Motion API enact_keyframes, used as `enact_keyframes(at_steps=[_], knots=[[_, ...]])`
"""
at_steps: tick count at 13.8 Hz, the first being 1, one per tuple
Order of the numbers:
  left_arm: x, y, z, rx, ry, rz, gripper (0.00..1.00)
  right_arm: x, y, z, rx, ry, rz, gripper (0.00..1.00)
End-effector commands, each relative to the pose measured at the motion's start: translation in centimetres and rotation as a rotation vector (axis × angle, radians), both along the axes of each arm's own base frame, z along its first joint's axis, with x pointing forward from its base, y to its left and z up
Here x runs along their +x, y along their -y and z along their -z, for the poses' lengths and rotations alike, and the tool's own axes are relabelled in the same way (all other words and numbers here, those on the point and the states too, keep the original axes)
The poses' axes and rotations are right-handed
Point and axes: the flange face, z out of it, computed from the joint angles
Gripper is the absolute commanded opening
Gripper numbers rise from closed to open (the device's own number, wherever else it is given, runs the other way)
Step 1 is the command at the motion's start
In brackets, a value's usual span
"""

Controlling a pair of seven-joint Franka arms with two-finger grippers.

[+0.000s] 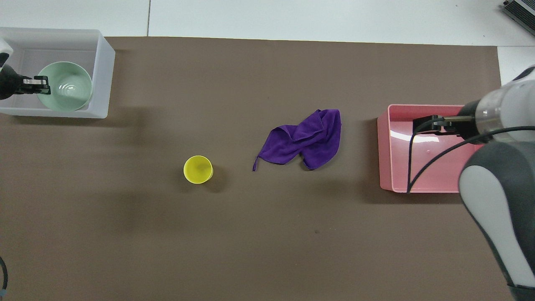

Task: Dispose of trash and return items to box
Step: 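Carry the bowl into the white box while the right gripper reaches the cloth, then grasp the purple cloth with the right gripper and lift it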

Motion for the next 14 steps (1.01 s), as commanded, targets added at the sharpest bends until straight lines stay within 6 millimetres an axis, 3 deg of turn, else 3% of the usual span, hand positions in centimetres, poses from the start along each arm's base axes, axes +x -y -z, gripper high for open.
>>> enact_keyframes(at_steps=[1, 3, 5, 7, 9, 11, 14], knots=[[4.3, -2.8, -0.3, -0.011, -0.007, -0.004, 0.00, 2.9, -4.6, 5.0, 0.032, 0.028, 0.027, 1.00], [6.9, -3.6, 0.9, -0.004, 0.011, 0.005, 0.00, 4.3, -7.8, 8.5, 0.047, 0.054, 0.016, 1.00], [8.7, -6.6, 4.7, -0.002, 0.001, -0.001, 0.00, 5.1, -10.1, 11.9, 0.052, 0.059, -0.001, 1.00], [10.2, -8.0, 6.6, -0.009, 0.015, -0.014, 0.00, 5.5, -11.4, 14.7, 0.056, 0.064, -0.018, 1.00], [10.9, -9.0, 8.8, -0.009, 0.027, -0.026, 0.00, 5.7, -12.7, 17.2, 0.056, 0.058, -0.034, 1.00], [11.0, -9.1, 9.7, -0.009, 0.023, -0.028, 0.00, 5.6, -15.5, 20.1, 0.059, 0.061, -0.076, 1.00], [11.1, -9.5, 11.3, -0.014, 0.013, -0.033, 0.00, 5.3, -15.8, 22.4, 0.057, 0.053, -0.083, 1.00]])
